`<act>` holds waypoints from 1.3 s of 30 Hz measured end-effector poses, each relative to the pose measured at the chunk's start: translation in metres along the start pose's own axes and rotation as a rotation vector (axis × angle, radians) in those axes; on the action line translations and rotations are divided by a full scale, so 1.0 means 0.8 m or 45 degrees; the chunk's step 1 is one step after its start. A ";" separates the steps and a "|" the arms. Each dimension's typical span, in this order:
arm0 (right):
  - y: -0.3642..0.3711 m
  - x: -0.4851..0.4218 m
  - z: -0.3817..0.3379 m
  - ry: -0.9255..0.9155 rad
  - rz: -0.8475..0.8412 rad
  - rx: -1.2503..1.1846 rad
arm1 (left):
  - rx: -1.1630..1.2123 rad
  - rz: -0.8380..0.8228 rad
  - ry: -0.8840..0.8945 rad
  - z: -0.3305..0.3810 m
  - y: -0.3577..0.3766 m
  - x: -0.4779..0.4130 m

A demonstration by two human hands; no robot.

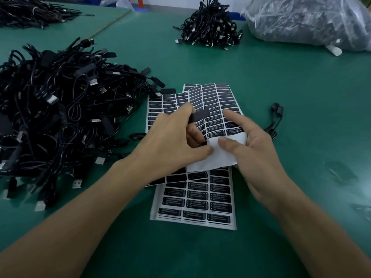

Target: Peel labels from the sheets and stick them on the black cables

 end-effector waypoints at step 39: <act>0.008 0.007 -0.007 0.053 0.076 -0.058 | 0.086 0.120 0.029 0.001 0.001 0.001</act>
Point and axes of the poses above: each hand's wrist, its own x-axis away from the middle knuckle, its own y-axis out of the palm, z = x × y, the point moved 3 cm from there along -x, towards the middle knuckle, and after that the axes turned 2 degrees about -y, right-handed, at the moved point
